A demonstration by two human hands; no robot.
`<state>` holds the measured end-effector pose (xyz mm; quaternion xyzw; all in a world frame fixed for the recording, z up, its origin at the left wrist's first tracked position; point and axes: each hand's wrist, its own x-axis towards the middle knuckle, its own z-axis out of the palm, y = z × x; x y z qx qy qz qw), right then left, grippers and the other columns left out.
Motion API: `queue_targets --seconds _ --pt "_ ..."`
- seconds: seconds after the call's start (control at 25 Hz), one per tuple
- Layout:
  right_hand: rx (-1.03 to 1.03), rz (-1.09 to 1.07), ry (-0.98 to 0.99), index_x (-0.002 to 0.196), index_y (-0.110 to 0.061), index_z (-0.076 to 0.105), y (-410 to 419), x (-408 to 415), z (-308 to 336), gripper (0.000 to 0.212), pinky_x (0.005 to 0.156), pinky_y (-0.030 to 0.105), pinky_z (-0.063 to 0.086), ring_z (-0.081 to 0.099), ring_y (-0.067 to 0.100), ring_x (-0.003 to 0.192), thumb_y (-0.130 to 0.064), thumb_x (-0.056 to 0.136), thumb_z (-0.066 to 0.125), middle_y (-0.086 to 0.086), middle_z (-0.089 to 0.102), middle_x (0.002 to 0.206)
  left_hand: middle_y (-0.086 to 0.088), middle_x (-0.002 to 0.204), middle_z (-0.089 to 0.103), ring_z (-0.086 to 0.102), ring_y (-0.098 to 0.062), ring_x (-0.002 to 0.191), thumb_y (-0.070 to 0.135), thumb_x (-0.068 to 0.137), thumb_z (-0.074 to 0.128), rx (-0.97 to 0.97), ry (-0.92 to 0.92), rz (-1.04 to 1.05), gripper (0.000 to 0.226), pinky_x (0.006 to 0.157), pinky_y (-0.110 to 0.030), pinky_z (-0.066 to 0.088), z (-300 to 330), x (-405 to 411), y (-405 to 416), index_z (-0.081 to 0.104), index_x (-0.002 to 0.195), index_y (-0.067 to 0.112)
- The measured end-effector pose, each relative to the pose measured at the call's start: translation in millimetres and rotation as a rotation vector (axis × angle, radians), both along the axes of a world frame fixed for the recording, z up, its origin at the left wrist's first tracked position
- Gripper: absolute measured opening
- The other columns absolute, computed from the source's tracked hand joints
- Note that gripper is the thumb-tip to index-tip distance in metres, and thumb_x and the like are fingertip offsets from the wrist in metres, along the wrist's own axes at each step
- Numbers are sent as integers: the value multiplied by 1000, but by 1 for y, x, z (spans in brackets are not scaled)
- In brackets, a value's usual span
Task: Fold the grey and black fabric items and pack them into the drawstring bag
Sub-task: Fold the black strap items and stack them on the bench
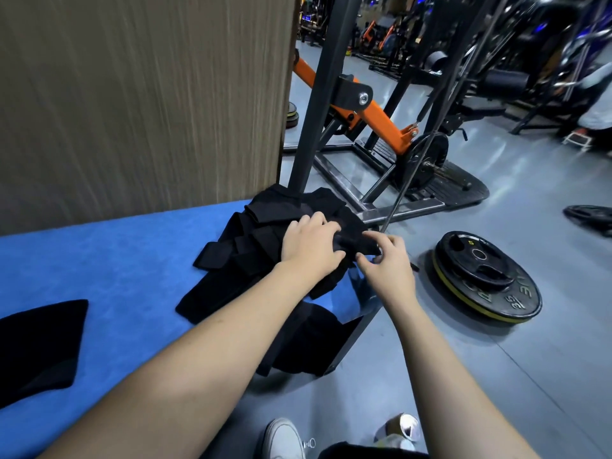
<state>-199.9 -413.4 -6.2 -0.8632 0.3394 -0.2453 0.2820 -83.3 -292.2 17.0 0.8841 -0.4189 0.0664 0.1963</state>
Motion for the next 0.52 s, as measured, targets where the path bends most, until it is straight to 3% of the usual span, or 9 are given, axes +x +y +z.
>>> queue_targets --seconds 0.12,0.24,0.32,0.52 --pt "2 -24 -27 112 -29 70 -3 7 -6 25 79 29 47 60 11 86 -18 90 67 -5 56 118 5 121 59 54 -21 113 49 90 61 61 -10 25 38 96 -34 37 -4 6 -8 63 123 32" --pt "-11 -107 -78 101 -20 74 0 10 -5 15 79 25 41 59 13 90 -15 93 63 -3 61 111 7 114 63 55 -21 109 36 96 55 7 25 26 22 81 -32 42 -1 6 -9 69 113 33" --pt "-21 -150 -191 98 -19 74 4 11 7 14 79 27 44 58 10 87 -15 93 62 -2 63 107 8 110 64 55 -20 108 32 97 53 -83 54 25 22 74 -32 44 9 2 -6 70 112 32" --pt "-146 -119 -574 97 -15 72 25 7 61 13 81 24 50 61 11 88 -10 92 61 0 63 101 7 107 59 58 -15 98 27 98 55 -467 32 -83 15 76 -38 52 55 -14 11 65 107 21"
